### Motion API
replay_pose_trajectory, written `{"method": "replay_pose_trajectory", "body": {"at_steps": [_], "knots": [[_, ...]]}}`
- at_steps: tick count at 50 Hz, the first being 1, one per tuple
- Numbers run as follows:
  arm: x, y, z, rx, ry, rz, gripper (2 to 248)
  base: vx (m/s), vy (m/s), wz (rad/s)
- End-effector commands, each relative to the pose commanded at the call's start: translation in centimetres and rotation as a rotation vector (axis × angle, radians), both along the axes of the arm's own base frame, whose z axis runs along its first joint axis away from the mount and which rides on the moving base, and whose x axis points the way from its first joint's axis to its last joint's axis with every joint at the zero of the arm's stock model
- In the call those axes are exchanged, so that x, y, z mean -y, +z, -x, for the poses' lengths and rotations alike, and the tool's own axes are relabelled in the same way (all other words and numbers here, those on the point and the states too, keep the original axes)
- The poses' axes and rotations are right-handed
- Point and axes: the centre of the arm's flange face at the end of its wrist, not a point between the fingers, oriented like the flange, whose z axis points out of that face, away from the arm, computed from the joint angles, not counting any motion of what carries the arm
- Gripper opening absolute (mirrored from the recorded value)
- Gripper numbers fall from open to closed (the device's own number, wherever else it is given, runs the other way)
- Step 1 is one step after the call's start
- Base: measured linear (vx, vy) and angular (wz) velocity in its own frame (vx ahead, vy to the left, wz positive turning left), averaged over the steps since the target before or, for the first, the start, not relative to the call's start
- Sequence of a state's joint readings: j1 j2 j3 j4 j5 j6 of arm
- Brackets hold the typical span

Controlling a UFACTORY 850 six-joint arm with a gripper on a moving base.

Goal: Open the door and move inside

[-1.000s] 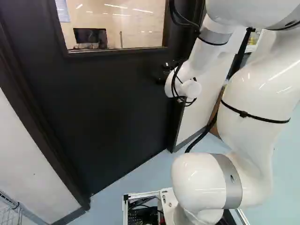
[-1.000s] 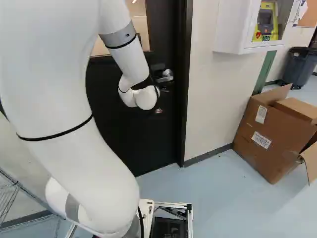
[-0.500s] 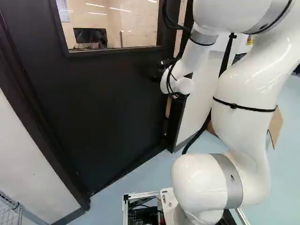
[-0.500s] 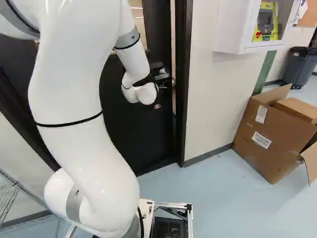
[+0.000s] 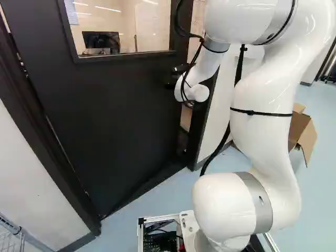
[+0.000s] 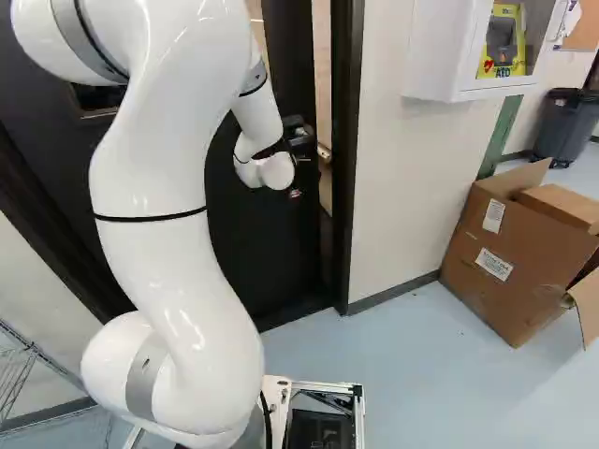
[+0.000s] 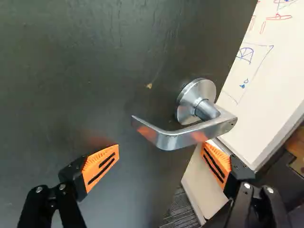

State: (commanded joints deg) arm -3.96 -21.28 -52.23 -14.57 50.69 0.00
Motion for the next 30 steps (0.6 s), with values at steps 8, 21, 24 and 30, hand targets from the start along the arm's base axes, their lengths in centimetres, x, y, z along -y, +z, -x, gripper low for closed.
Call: {"method": "replay_pose_trajectory", "body": {"at_steps": [8,21,24,30], "knots": [[-0.7,-0.2,-1.6,0.009,0.014,0.001,247,0.0,0.0,0.0],[-2.0,-0.5,-4.3,0.024,0.037,0.001,247,0.0,0.0,0.0],[-2.3,-0.6,-4.8,0.028,0.042,0.001,247,0.0,0.0,0.0],[-2.9,-0.8,-6.0,0.036,0.052,0.002,247,0.0,0.0,0.0]]}}
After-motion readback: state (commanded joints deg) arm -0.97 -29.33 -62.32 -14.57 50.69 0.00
